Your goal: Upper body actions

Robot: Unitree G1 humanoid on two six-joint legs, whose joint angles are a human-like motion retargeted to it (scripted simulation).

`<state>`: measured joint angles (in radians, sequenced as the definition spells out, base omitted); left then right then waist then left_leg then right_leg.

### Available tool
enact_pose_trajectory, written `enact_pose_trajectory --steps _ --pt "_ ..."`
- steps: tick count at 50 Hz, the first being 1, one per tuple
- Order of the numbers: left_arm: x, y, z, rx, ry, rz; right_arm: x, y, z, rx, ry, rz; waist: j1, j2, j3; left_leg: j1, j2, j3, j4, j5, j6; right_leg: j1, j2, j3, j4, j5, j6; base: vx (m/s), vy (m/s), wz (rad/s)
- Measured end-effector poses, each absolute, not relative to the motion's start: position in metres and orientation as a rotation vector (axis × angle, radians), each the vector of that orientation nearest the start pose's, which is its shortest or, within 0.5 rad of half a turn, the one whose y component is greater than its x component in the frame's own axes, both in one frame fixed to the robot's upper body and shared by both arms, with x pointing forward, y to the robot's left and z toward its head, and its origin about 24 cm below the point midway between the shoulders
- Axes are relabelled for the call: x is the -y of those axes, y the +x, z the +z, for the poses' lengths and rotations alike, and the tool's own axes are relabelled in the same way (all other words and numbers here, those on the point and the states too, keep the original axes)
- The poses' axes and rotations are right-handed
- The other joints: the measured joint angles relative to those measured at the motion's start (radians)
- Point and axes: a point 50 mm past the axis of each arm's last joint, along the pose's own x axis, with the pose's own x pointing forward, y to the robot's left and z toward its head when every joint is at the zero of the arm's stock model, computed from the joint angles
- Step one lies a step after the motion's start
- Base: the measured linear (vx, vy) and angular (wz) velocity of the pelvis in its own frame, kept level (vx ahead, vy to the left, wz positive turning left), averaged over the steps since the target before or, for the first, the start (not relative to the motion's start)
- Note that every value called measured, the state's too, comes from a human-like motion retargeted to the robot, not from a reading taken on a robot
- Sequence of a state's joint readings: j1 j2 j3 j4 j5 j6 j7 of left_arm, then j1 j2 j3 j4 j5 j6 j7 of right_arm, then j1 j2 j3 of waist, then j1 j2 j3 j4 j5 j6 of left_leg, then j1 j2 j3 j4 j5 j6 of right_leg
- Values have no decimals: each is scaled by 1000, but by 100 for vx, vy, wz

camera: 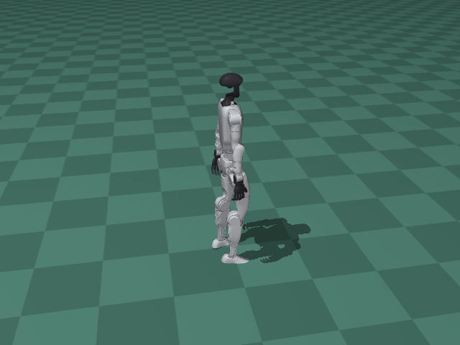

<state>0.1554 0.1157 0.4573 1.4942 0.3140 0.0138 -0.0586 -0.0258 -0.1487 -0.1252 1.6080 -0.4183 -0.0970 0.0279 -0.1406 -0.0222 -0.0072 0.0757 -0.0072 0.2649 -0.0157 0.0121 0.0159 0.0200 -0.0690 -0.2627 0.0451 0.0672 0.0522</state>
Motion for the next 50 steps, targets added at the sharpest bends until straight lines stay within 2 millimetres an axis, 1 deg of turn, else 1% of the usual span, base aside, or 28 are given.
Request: enact_pose_trajectory --steps 10,18,24,30,42,50 --pt "-203 -46 -176 -1649 -62 213 199 23 -178 -1490 -309 179 -32 2 -3 17 16 68 -4 -13 -7 -21 13 60 7 9 -1 -14 -6 -36" --pt "-199 -44 -177 -1645 -64 199 192 12 -178 -1532 -299 188 -62 2 2 29 22 108 -8 -21 -11 -30 20 91 9 15 -3 -9 -1 -26" --pt "-196 -42 -178 -1639 -55 171 193 3 -178 -1580 -260 143 -80 16 6 38 28 130 -10 -26 -12 -33 28 111 9 19 -3 -2 2 -17" --pt "-198 -40 -178 -1632 -48 173 196 1 -177 -1586 -269 140 -81 20 3 40 28 143 -10 -29 -14 -38 29 122 10 21 -4 0 0 0" --pt "-200 -43 -177 -1640 -51 182 196 8 -178 -1555 -280 152 -78 18 11 38 23 114 -7 -24 -10 -21 23 94 10 15 -5 2 0 10" --pt "-196 -44 -177 -1641 -58 174 197 6 -178 -1559 -281 154 -62 12 12 27 4 39 0 -12 -2 15 8 29 1 1 -7 15 4 48"
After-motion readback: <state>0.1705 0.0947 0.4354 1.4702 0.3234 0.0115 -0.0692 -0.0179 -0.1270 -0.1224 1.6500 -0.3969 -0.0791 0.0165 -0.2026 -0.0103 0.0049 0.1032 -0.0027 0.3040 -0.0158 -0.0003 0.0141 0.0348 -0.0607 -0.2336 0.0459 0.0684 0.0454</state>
